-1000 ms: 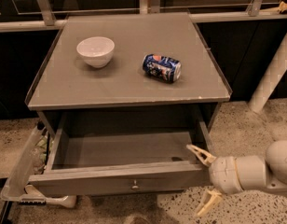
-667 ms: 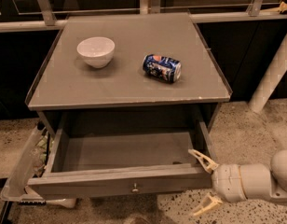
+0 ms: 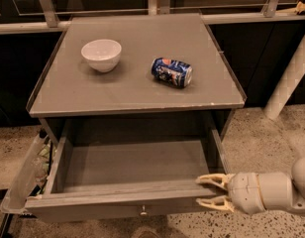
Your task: Open top drawer
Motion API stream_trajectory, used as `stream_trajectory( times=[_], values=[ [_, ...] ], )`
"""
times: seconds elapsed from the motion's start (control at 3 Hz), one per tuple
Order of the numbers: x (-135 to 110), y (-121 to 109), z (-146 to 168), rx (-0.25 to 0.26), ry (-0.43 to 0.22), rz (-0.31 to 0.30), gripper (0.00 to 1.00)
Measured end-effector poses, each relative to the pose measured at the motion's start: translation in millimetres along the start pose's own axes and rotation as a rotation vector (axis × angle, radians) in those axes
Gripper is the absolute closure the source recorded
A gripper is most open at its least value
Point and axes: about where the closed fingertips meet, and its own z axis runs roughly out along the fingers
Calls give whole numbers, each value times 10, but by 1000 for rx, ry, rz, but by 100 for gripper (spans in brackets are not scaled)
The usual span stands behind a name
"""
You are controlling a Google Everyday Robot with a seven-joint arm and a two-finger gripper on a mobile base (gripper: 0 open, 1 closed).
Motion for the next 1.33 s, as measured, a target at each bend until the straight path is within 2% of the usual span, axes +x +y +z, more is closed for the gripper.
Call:
stream_trajectory(
  times=[0.33,0.67,1.0,1.33],
  values=[
    [-24,-7,-17,0,0,0,88],
    [-131,117,-30,-16,-16,-16,100],
    [-131,117,-30,-16,-16,-16,83],
    [-131,117,-30,-16,-16,-16,59]
  ],
)
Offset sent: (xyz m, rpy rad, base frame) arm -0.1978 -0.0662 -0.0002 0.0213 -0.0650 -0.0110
